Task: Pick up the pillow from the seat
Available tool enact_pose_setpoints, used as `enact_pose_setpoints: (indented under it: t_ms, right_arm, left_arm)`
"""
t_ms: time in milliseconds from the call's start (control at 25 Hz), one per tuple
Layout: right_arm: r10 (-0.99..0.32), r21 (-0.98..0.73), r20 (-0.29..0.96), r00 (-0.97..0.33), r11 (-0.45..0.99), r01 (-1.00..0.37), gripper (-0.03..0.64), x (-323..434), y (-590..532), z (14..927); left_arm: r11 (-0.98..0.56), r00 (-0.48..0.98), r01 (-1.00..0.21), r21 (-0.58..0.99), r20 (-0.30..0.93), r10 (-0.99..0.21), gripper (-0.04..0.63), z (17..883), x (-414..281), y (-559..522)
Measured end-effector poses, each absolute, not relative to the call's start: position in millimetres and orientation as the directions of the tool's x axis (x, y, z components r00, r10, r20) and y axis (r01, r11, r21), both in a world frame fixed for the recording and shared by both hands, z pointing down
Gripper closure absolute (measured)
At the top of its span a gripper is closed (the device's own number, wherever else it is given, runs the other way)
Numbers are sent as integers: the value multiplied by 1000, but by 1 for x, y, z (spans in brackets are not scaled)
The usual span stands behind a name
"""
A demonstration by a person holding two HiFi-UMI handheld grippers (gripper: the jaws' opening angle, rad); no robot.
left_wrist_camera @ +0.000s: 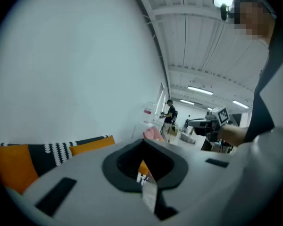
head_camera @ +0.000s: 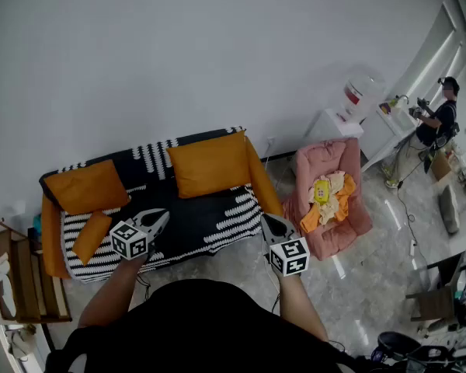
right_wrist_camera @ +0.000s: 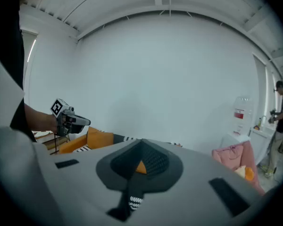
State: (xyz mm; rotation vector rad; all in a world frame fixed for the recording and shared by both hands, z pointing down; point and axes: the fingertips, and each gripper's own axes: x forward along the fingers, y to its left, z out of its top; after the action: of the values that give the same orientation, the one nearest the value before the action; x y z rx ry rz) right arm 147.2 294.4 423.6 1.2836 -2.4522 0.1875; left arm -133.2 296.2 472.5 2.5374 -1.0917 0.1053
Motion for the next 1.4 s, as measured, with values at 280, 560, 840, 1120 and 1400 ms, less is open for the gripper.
enact_pose_setpoints:
  t_ms: [280, 560, 840, 1120, 1400]
  right_arm:
    - [-785, 47, 395, -476, 535, -843, 616, 122, 277, 429]
    - [-823, -30, 367, -435, 456, -889, 615, 109, 268, 435]
    - [-827, -31, 384, -412, 434, -900, 617, 93, 271, 440]
    - [-828, -46, 402, -391, 408, -912, 616, 99, 270, 450]
    - [-823, -60, 413, -390, 402, -913, 617, 106, 265, 463]
  left_arm:
    - [-649, 720, -684, 333, 163, -675, 588, 469, -178, 277]
    - [-708, 771, -628, 324, 137, -621, 588, 466, -192, 266]
    - [-755, 828, -552, 353, 125, -547, 588, 466, -198, 260]
    - [-758, 836, -542, 362, 141, -530, 588, 475, -201, 253]
    - [-749, 839, -537, 388, 155, -522, 588, 488, -194, 255]
